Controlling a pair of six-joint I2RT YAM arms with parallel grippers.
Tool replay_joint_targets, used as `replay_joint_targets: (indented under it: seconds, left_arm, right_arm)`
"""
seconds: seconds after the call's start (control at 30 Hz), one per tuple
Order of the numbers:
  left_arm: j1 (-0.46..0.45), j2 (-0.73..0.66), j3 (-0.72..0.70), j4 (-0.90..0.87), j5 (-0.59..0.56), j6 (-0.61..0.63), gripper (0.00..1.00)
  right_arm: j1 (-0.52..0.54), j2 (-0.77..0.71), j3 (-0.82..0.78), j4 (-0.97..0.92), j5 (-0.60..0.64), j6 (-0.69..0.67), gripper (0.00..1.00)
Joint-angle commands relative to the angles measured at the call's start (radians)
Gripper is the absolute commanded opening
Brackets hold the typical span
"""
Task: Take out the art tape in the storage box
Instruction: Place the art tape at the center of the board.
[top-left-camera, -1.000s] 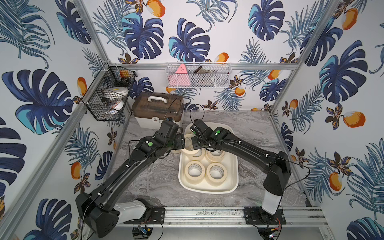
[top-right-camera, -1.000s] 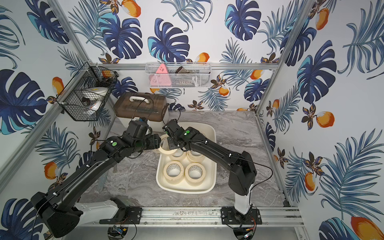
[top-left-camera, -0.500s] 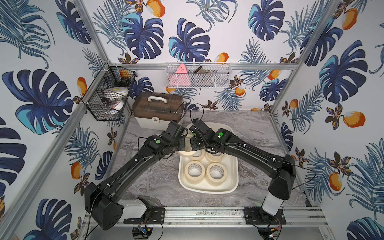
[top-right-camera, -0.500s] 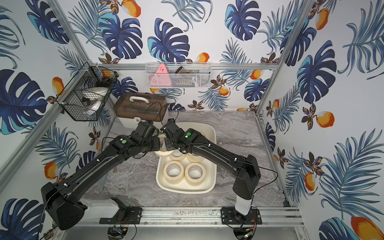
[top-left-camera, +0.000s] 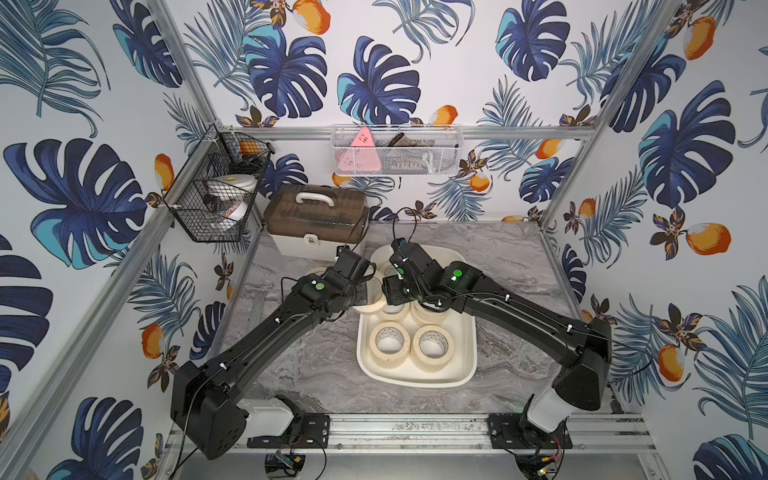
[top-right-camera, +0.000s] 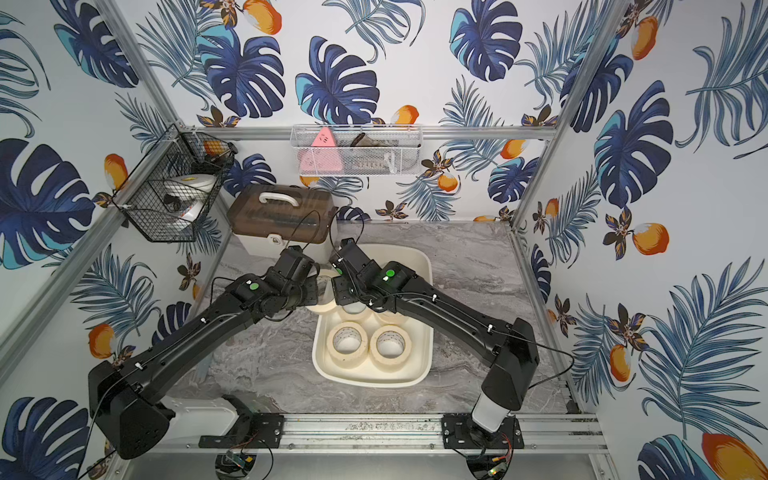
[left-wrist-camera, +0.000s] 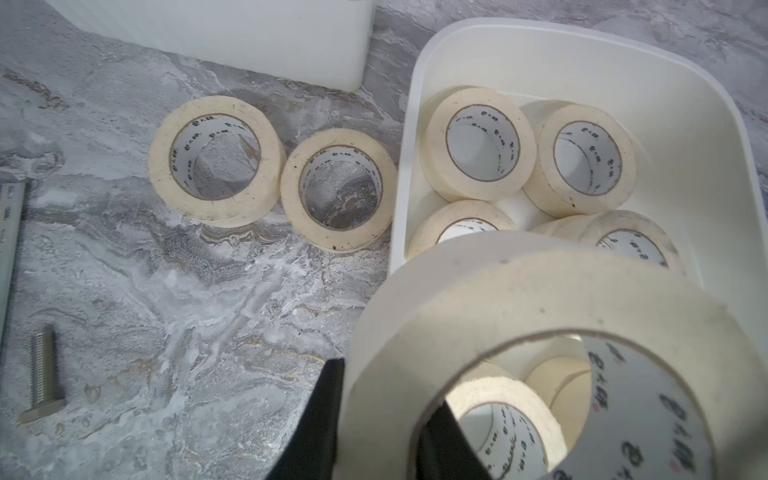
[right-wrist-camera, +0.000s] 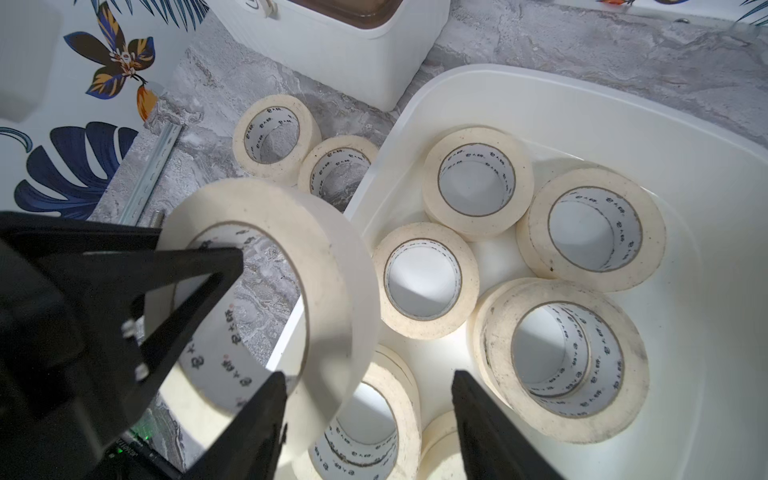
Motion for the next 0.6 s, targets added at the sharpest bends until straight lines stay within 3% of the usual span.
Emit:
replay_joint_targets:
  seconds: [0.0,0.37,0.57]
  left_arm:
    - [0.015,-0.006,-0.027,0.054,-0.090,-0.089,0.00]
    - [0.186,-0.058,-0.265,0.185,-0.085,-0.206,0.00]
    - [0.225,-0.013,-0.364,0.260,-0.045,-0.216,0.00]
  right_arm:
    - [-0.006,-0.026,-0.019,0.011,0.030,-0.016,0.66]
    - [-0.097,-0.116,-0.166,0.034,0.006,0.016,0.67]
    - [-0.169,-0.149,-0.227,0.043,-0.037,0.027,0.67]
